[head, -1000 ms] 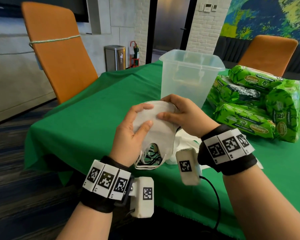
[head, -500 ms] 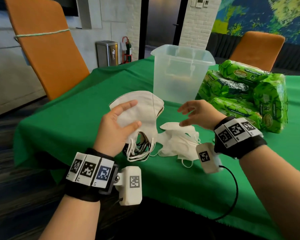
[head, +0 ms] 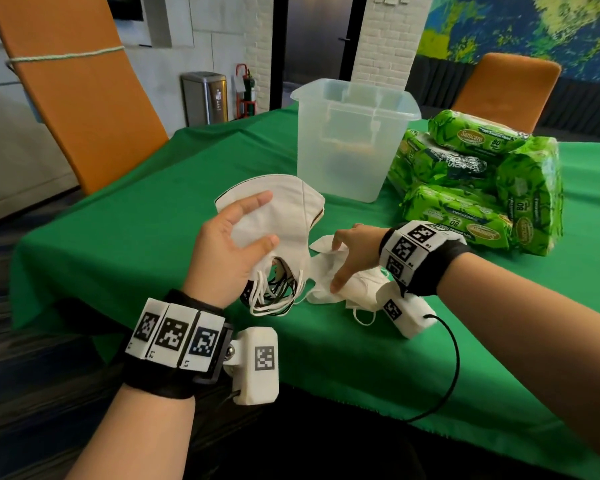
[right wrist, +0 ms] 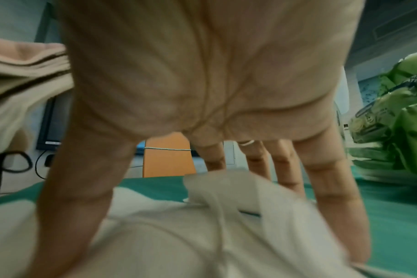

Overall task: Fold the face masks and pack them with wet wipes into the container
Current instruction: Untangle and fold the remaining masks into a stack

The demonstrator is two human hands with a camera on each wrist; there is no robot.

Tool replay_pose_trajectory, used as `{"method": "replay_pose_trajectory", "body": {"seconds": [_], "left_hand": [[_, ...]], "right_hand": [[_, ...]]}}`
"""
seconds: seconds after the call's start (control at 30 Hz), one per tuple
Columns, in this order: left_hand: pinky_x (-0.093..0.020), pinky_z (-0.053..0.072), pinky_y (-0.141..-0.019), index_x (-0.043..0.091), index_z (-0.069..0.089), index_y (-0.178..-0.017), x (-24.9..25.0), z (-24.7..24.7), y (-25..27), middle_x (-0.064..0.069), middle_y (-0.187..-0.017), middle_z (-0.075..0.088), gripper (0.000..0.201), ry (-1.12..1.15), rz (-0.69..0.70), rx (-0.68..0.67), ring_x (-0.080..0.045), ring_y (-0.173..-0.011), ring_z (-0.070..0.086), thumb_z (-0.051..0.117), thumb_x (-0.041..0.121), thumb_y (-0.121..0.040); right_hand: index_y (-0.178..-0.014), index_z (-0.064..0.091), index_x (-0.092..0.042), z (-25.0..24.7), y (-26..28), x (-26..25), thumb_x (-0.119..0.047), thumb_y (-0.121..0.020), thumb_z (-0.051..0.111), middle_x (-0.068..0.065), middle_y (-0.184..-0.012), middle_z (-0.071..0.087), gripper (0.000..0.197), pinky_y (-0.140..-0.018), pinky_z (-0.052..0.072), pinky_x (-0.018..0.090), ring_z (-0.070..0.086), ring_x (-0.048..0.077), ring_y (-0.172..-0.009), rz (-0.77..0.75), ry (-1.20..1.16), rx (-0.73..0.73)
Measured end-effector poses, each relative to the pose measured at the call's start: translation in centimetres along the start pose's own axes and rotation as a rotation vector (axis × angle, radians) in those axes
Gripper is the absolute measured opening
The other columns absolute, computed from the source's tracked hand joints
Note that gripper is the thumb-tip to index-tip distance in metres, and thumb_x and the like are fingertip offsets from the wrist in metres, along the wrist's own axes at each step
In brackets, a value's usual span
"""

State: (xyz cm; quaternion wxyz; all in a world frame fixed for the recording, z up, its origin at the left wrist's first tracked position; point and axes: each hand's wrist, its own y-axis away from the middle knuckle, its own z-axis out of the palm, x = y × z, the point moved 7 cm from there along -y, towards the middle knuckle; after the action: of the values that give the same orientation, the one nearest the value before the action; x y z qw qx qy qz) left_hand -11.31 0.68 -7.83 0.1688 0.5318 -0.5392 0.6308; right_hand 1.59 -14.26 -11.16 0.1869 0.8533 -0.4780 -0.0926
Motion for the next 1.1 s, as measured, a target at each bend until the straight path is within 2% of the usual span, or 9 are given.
{"method": "replay_pose_trajectory", "body": {"seconds": [0.2,0.37,0.47,0.63,0.77,0.87,0.93,1.0,1.1], "left_hand": [[0.005,0.028,-0.089,0.03,0.055,-0.114,-0.1,0.4,0.2,0.025,-0.112,0.053,0.052,-0.004,-0.008,-0.007,0.029,-0.1,0.045,0.069,-0.005,-0.078],[0.003,0.03,-0.09,0.034,0.055,-0.111,-0.3,-0.1,0.2,0.025,-0.112,0.054,0.053,-0.007,-0.017,0.023,0.027,-0.099,0.047,0.068,-0.005,-0.078],[0.004,0.03,-0.089,0.033,0.055,-0.111,-0.6,-0.6,0.1,0.027,-0.109,0.053,0.052,-0.008,-0.023,0.054,0.028,-0.097,0.047,0.066,-0.006,-0.079],[0.005,0.031,-0.082,0.032,0.056,-0.113,-1.3,-1.4,0.0,0.026,-0.109,0.055,0.049,-0.059,-0.053,0.143,0.024,-0.09,0.05,0.063,-0.005,-0.082],[0.004,0.034,-0.074,0.032,0.058,-0.114,-1.9,-1.7,-0.2,0.015,-0.111,0.058,0.042,-0.082,-0.097,0.208,0.013,-0.077,0.054,0.062,0.002,-0.085],[-0.012,0.035,-0.096,0.024,0.06,-0.117,-1.5,-1.4,-0.3,0.013,-0.115,0.058,0.029,-0.03,-0.122,0.215,0.006,-0.104,0.053,0.06,0.014,-0.09],[-0.012,0.037,-0.098,0.021,0.061,-0.116,-0.7,-0.8,-0.2,0.012,-0.115,0.059,0.024,0.075,-0.131,0.196,0.011,-0.104,0.054,0.053,0.026,-0.095],[-0.015,0.039,-0.1,0.017,0.063,-0.113,-0.5,-0.4,-0.3,0.005,-0.119,0.062,0.047,0.236,-0.145,0.179,0.008,-0.106,0.057,0.047,0.054,-0.089],[-0.053,0.037,-0.105,0.01,0.061,-0.121,-0.6,0.2,-0.5,-0.016,-0.123,0.061,0.094,0.462,-0.18,0.115,-0.032,-0.119,0.055,0.047,0.085,-0.067]], "right_hand": [[-0.125,0.054,-0.009,-0.9,-0.1,-0.9,-0.035,-0.08,0.068,0.009,-0.117,0.06,0.054,-0.074,0.039,0.024,0.055,0.024,-0.099,-0.04,0.071,0.138],[-0.122,0.058,-0.008,-2.9,0.1,0.3,-0.019,-0.079,0.069,0.011,-0.116,0.062,0.046,-0.072,0.039,0.023,0.057,0.027,-0.102,-0.036,0.009,0.261],[-0.117,0.062,-0.009,-4.7,0.7,1.3,-0.015,-0.076,0.071,0.012,-0.108,0.064,0.043,-0.067,0.035,0.022,0.052,0.025,-0.085,-0.025,-0.068,0.375],[-0.092,0.068,-0.005,-8.1,2.6,3.3,-0.013,-0.072,0.075,0.01,-0.08,0.06,0.022,-0.063,0.044,0.027,0.053,0.02,-0.073,-0.07,-0.509,0.637],[-0.079,0.061,-0.01,-9.4,5.0,2.8,-0.007,-0.071,0.077,0.021,-0.087,0.065,0.018,-0.07,0.053,0.036,0.057,0.021,-0.073,-0.251,-0.939,0.756],[-0.072,0.059,-0.018,-10.0,6.6,1.3,-0.011,-0.068,0.079,0.013,-0.076,0.065,0.021,-0.067,0.052,0.04,0.054,0.017,-0.067,-0.359,-0.94,0.869],[-0.075,0.061,-0.02,-10.1,7.8,-0.2,-0.011,-0.068,0.077,-0.003,-0.067,0.059,0.02,-0.063,0.045,0.034,0.049,0.011,-0.061,-0.398,-0.801,0.957],[-0.084,0.068,-0.013,-9.8,8.8,-2.2,-0.006,-0.069,0.074,-0.003,-0.072,0.063,0.018,-0.066,0.041,0.023,0.051,0.012,-0.066,-0.457,-0.615,1.0],[-0.085,0.072,-0.007,-8.8,9.5,-5.0,0.004,-0.066,0.065,0.011,-0.082,0.066,0.023,-0.065,0.034,0.016,0.052,0.015,-0.07,-0.6,-0.408,0.992]]}}
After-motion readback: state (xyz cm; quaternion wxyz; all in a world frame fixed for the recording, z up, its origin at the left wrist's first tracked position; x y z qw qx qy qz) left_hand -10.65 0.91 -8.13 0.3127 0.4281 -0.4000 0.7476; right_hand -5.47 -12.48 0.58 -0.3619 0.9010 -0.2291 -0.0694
